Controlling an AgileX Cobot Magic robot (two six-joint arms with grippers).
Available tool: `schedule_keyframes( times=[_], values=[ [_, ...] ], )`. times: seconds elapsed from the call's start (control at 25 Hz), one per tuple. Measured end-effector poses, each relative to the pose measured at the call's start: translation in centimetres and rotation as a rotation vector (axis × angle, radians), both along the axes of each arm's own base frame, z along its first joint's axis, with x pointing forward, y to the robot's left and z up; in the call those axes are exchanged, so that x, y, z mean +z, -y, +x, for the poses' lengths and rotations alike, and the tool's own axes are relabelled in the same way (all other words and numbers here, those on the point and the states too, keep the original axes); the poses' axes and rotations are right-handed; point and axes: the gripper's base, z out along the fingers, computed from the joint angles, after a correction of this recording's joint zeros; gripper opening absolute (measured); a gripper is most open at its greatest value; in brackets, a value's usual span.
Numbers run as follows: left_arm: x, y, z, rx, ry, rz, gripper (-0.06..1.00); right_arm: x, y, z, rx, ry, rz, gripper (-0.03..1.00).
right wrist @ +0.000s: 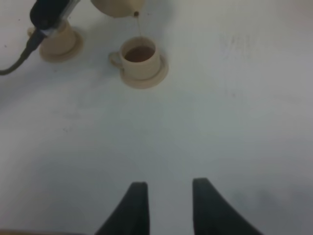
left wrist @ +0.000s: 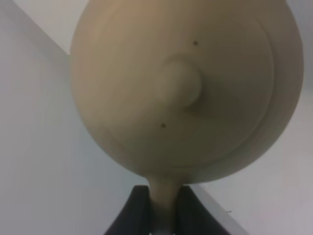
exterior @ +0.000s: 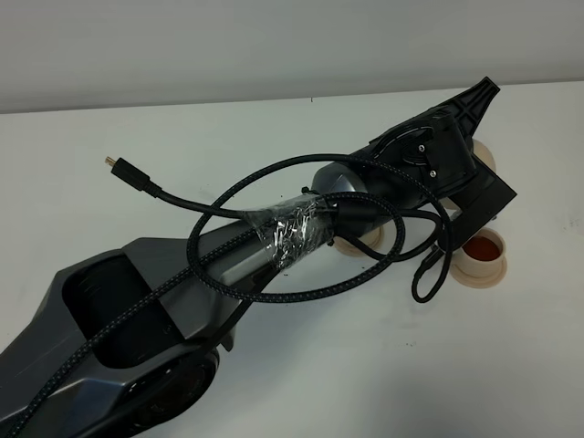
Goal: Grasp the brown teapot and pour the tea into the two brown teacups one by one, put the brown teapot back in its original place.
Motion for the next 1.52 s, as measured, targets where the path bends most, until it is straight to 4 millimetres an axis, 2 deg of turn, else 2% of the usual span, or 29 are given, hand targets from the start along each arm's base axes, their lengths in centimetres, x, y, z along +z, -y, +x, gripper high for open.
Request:
schedule_keyframes(
  times=[0.88, 1.16, 1.52],
  values=[
    [-0.4, -0.9, -0.4, 0.155, -0.111, -0.049, 0.13, 0.0, 0.0, 0.0, 0.0, 0.0, 0.0, 0.24],
    [2.7, -3.1, 0.2, 0.272, -0.185, -0.134, 0.13, 0.0, 0.0, 0.0, 0.0, 0.0, 0.0, 0.24],
    [3.4, -6.4, 1.0, 0.398, -0.433, -0.12, 0.13, 0.0, 0.0, 0.0, 0.0, 0.0, -0.001, 0.24]
  ],
)
